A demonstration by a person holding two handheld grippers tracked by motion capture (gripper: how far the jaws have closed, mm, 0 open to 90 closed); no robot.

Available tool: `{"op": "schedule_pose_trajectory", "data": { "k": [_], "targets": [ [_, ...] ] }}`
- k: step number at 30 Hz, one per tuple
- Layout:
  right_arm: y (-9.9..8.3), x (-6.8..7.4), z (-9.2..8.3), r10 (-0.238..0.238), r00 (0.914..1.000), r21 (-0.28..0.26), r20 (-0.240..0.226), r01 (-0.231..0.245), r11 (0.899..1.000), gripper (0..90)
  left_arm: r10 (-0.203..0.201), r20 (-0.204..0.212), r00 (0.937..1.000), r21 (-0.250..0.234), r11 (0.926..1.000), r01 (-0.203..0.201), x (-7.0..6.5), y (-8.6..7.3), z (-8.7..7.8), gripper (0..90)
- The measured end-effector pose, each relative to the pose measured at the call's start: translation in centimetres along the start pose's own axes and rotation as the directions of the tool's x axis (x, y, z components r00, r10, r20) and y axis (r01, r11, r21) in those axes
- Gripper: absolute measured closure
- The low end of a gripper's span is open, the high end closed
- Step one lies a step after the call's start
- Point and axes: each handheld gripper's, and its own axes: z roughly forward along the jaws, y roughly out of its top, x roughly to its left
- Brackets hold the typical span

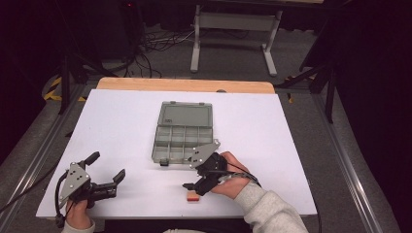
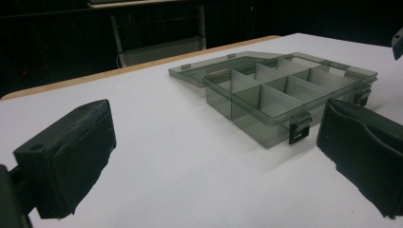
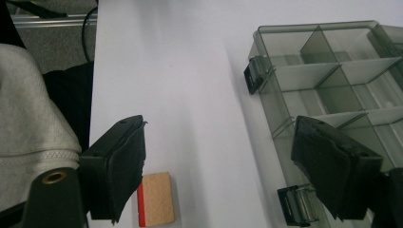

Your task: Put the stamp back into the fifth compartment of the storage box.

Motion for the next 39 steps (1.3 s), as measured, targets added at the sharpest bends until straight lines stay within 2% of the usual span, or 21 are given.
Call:
{"op": "schedule_pose_trajectory", "data": {
  "k": [19,27,39],
  "targets": [
    [-0.3,0.2,1.2,-0.002,0.9975,0.116,-0.071,0.011,0.993,23.6,0.002,0.005,1.0000,0.002,1.0000,-0.002,-0.1,0.0,0.1,0.2],
    [-0.4,0.2,1.8,0.002,0.9960,0.173,-0.089,0.013,0.985,25.2,0.000,0.004,1.0000,0.001,1.0000,0.000,-0.1,0.0,0.1,0.2],
    [-0.4,0.5,2.2,0.016,0.9923,0.228,-0.123,0.013,0.974,28.3,-0.001,0.004,1.0000,0.001,1.0000,0.001,-0.1,0.0,0.1,0.2]
  ]
}}
